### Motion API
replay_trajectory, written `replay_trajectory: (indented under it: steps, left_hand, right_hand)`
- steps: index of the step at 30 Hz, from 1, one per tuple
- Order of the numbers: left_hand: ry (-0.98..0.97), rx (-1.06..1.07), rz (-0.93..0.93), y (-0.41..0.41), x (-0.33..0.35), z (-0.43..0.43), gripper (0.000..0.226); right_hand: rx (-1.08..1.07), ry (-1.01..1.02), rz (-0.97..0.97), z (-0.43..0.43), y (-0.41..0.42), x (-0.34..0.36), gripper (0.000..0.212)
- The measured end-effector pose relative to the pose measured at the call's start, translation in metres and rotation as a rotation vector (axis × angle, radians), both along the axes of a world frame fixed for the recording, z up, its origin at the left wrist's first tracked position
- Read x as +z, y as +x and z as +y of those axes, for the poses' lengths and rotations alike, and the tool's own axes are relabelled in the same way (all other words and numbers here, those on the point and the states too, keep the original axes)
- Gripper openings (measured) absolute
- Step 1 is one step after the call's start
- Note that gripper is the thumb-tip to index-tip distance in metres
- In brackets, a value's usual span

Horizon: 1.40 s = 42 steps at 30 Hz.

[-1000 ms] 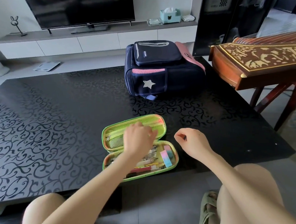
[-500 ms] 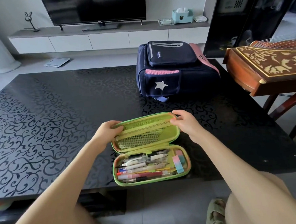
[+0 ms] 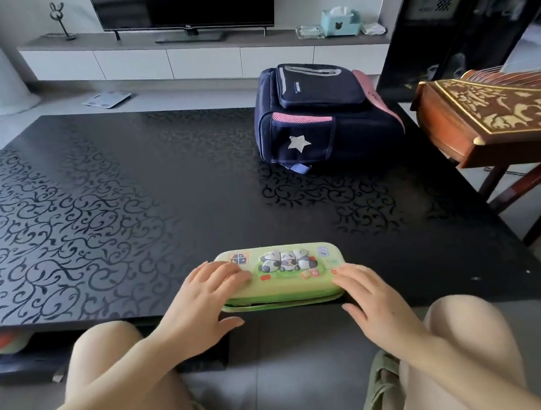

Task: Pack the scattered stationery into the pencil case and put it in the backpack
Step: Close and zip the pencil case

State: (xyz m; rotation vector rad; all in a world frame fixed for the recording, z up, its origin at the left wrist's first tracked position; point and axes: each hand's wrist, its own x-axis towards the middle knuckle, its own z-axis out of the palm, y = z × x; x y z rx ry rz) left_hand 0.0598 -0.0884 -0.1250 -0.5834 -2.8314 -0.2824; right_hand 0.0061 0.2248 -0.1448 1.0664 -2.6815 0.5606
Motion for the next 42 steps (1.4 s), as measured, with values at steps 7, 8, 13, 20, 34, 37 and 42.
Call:
replay_trajectory:
  steps: [7, 8, 13, 20, 34, 37, 42]
  left_hand:
    - [-0.074, -0.063, 0.211, -0.007, -0.010, 0.007, 0.062]
    - [-0.062, -0.071, 0.235, -0.005, -0.014, 0.007, 0.059]
    - [0.002, -0.046, 0.303, -0.001, -0.030, 0.008, 0.059]
    - [0.306, 0.104, 0.012, -0.007, -0.011, -0.002, 0.035]
    - [0.656, 0.312, -0.928, -0.103, 0.007, -0.036, 0.029]
    - [0.629, 0.302, -0.888, -0.096, -0.001, -0.050, 0.022]
    - [0.305, 0.222, -0.527, -0.081, -0.008, -0.052, 0.023]
  right_hand:
    - [0.029, 0.146, 0.230, -0.009, 0.003, 0.007, 0.033]
    - [0.047, 0.187, 0.266, -0.014, 0.001, 0.014, 0.031]
    - [0.078, 0.409, 0.242, -0.057, -0.011, 0.027, 0.078]
    - [0.127, 0.496, 0.181, -0.098, -0.015, 0.003, 0.076]
    - [0.133, 0.491, 0.216, -0.099, -0.017, -0.001, 0.081]
    - [0.130, 0.496, 0.193, -0.099, -0.018, -0.001, 0.081]
    - [0.112, 0.499, 0.148, -0.100, -0.018, 0.000, 0.070]
